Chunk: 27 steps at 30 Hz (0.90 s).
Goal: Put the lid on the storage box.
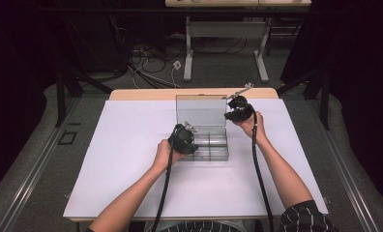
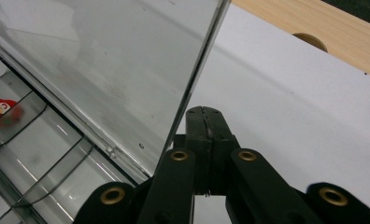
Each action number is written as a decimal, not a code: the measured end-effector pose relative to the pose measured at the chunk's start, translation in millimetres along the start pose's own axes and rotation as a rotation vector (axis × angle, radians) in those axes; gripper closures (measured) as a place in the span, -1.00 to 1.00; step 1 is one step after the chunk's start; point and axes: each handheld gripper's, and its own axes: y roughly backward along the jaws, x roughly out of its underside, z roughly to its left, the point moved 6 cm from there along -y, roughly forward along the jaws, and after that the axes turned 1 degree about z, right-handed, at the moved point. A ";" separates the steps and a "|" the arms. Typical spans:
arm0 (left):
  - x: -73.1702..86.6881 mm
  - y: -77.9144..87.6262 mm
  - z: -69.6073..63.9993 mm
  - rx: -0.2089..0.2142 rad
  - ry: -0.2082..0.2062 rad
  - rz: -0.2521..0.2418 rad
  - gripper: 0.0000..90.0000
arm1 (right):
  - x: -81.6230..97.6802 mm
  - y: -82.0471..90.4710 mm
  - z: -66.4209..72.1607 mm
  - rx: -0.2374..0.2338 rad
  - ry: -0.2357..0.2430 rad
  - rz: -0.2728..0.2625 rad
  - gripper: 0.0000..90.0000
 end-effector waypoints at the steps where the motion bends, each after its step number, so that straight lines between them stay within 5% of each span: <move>1: 0.0 0.0 -0.1 -0.001 0.001 0.000 0.38 | 0.4 1.3 0.7 -0.001 -0.003 0.013 1.00; 12: -1.8 1.2 -0.2 0.001 -0.003 0.000 0.37 | 0.7 4.1 2.2 0.003 0.033 0.004 1.00; 16: -10.7 14.0 7.1 -0.016 0.015 -0.060 0.02 | 0.7 5.2 2.3 0.004 0.046 -0.004 1.00; 21: -25.3 38.8 28.7 -0.098 0.061 -0.143 -0.60 | 1.5 6.0 3.7 0.001 0.043 -0.013 1.00; 27: -39.4 56.2 55.6 -0.160 0.086 -0.158 -0.87 | 2.9 8.4 5.3 0.004 0.045 -0.007 1.00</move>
